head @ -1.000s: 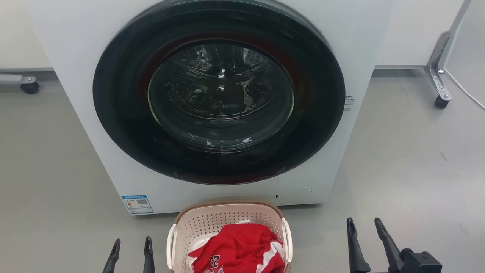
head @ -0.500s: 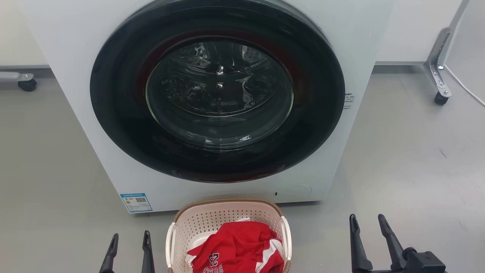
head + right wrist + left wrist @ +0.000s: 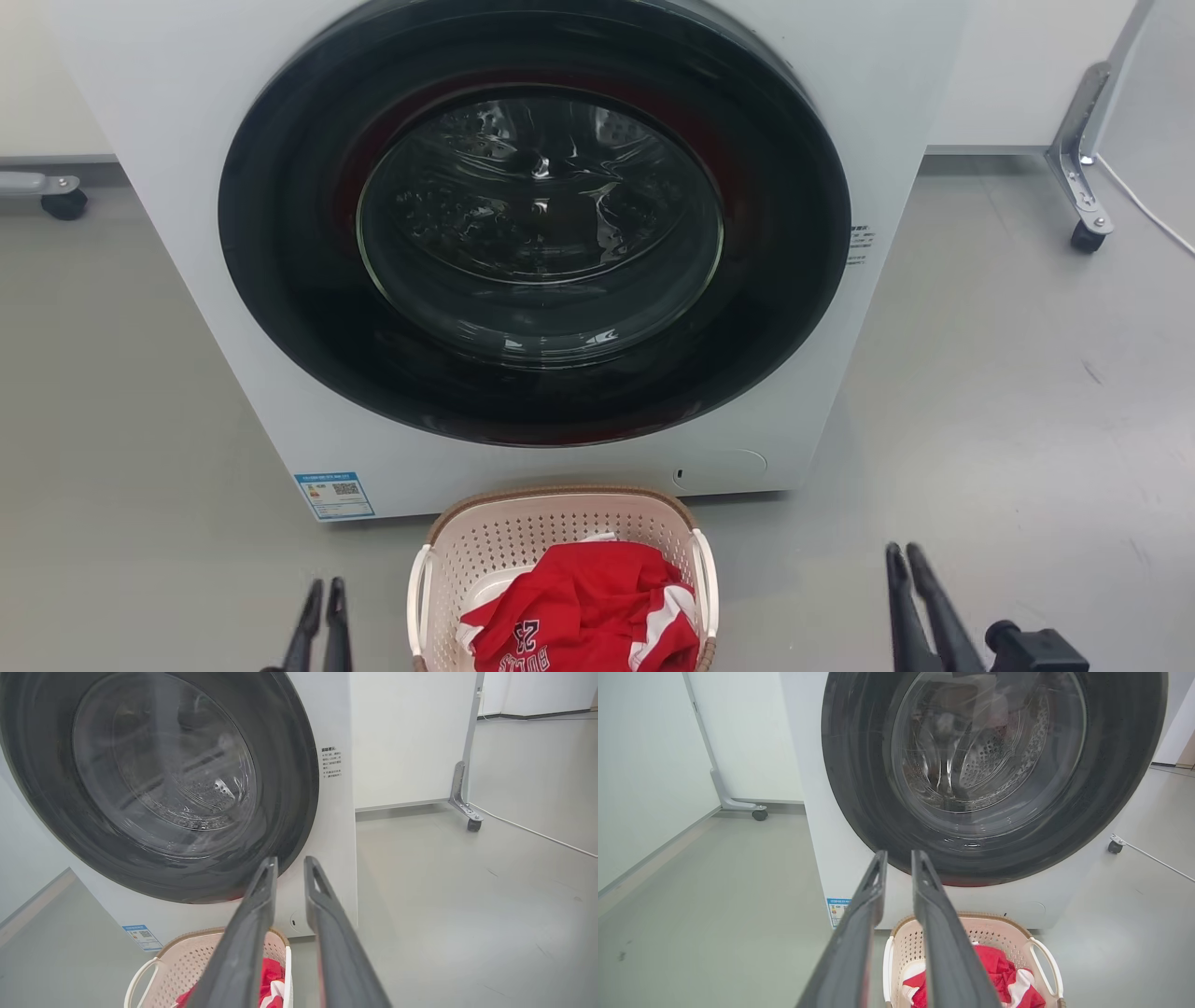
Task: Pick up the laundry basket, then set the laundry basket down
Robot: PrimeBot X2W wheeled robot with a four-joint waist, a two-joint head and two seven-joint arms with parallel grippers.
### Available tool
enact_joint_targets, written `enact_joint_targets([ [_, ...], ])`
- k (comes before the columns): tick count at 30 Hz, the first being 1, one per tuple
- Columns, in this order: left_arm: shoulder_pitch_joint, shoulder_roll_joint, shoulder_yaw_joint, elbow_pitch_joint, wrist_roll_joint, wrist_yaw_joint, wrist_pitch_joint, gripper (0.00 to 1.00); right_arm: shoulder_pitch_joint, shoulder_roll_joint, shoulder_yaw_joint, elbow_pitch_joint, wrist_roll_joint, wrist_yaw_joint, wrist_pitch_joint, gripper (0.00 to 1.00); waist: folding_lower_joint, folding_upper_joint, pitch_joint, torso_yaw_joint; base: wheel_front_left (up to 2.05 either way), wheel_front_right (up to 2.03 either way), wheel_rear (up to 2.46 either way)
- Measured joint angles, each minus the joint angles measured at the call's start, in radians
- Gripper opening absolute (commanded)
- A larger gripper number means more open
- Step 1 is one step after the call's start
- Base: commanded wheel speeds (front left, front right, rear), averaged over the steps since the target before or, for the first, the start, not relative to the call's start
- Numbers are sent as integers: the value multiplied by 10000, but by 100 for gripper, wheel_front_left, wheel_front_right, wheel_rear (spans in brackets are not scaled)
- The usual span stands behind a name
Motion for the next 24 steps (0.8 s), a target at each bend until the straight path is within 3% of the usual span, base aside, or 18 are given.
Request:
enact_joint_targets([
  [8, 9, -25, 77, 349, -293, -98, 146, 0, 160, 19, -138, 364, 374, 92, 102, 0, -1, 0, 9, -4, 0, 0, 0],
  [24, -131, -90, 497, 646, -2826, -541, 844, 0, -83, 81, -861, 577, 2821, 510, 798, 0, -1, 0, 25, -12, 0, 0, 0],
])
